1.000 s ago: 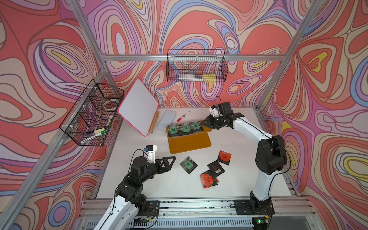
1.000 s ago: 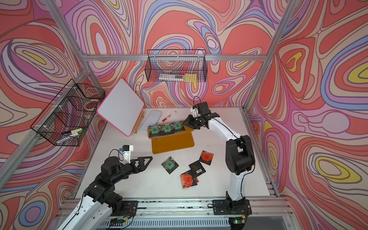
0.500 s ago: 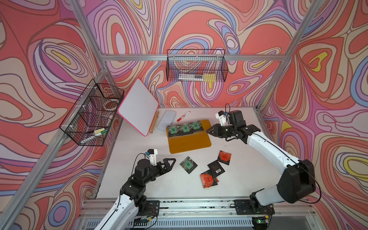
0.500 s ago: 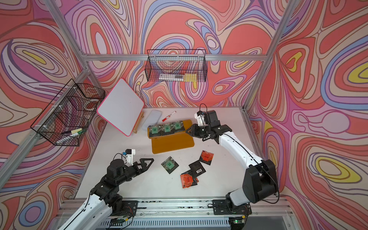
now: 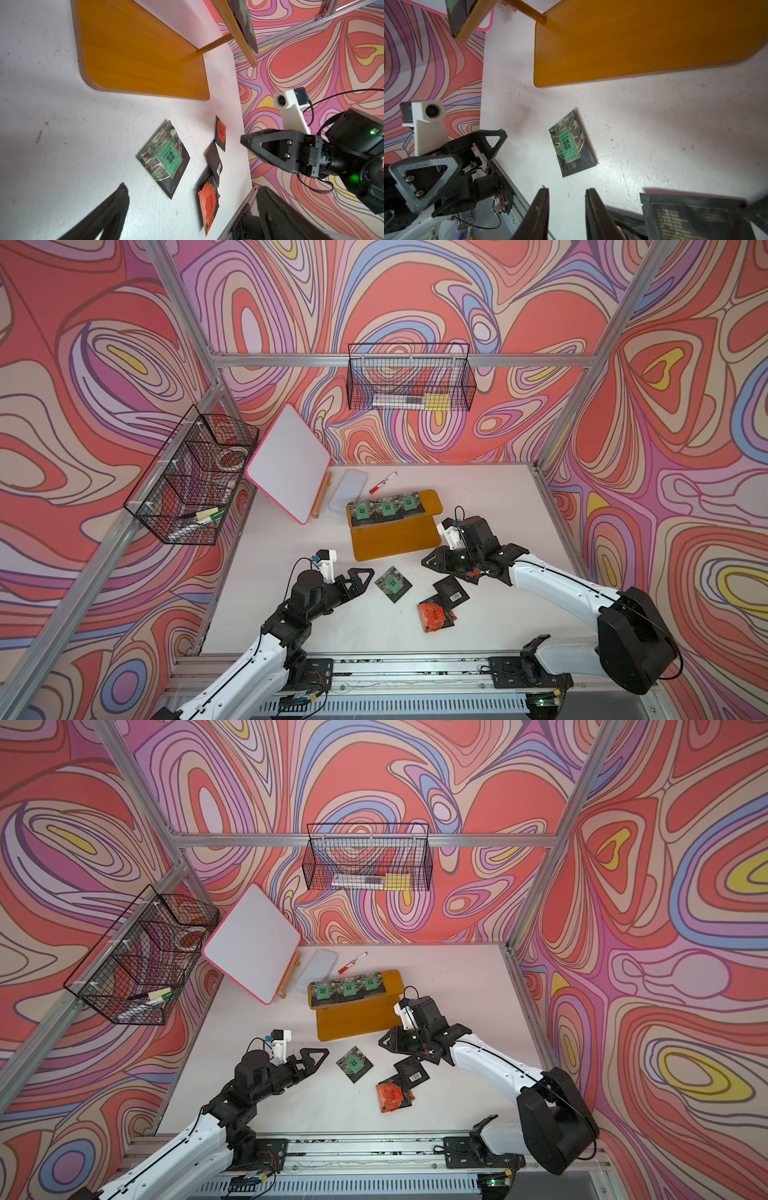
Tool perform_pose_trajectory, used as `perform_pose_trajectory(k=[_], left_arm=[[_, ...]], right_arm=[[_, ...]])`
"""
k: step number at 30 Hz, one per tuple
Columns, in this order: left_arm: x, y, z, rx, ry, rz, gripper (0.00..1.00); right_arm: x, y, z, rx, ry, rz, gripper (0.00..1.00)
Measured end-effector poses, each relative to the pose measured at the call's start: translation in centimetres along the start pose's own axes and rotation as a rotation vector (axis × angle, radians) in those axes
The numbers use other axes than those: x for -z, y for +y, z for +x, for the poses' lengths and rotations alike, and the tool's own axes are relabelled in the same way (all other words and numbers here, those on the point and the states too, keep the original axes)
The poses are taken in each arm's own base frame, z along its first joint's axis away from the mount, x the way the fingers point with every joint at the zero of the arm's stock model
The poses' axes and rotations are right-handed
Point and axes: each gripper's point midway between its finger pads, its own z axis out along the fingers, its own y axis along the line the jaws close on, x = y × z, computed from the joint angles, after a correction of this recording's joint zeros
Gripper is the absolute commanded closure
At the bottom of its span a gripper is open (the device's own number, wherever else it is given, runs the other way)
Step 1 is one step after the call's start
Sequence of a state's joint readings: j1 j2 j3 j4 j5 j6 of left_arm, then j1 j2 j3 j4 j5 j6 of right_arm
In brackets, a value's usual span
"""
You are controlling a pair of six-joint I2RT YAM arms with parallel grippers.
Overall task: Place the tea bags on the shelf by color
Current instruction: Pick up the tea bag from the center of the board.
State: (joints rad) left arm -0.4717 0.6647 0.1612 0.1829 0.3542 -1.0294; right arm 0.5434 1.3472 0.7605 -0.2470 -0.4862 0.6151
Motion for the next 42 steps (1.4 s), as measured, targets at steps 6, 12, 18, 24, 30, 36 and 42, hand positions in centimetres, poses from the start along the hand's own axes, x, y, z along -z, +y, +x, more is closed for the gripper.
perform_pose_trajectory(k=[6, 12, 18, 24, 30, 36, 42], left_arm=[[-0.9, -0.3, 0.1, -0.001, 0.005, 0.009, 0.01], [-2.0, -0.3, 1.2, -0.008, 0.041, 0.007, 0.01], [-3.0, -0.1, 1.9, -0.014, 0.063, 0.001, 0.01], [-3.9, 0.4, 2.5, -0.013, 0.082, -0.011, 0.0], [-4.9, 1.0, 3.1, -0.011, 0.101, -0.021, 0.01], [-5.7, 1.3, 3.4, -0.006, 0.111, -0.023, 0.01], [-6.7, 1.0, 3.3, -0.005, 0.116, -0.015, 0.01]], right_arm=[[-2.4, -0.2, 1.4, -0.01, 0.037, -0.012, 0.68], [-4.0, -0.8, 1.8, -0.013, 0.058, -0.006, 0.67], [-5.7, -2.2, 2.9, -0.029, 0.103, 0.023, 0.66], [-6.9, -3.1, 3.8, -0.036, 0.136, 0.044, 0.65], [-7.7, -3.6, 4.0, -0.038, 0.15, 0.056, 0.66], [-8.2, -3.4, 3.9, -0.028, 0.15, 0.048, 0.65], [-8.5, -3.2, 3.7, -0.024, 0.151, 0.036, 0.65]])
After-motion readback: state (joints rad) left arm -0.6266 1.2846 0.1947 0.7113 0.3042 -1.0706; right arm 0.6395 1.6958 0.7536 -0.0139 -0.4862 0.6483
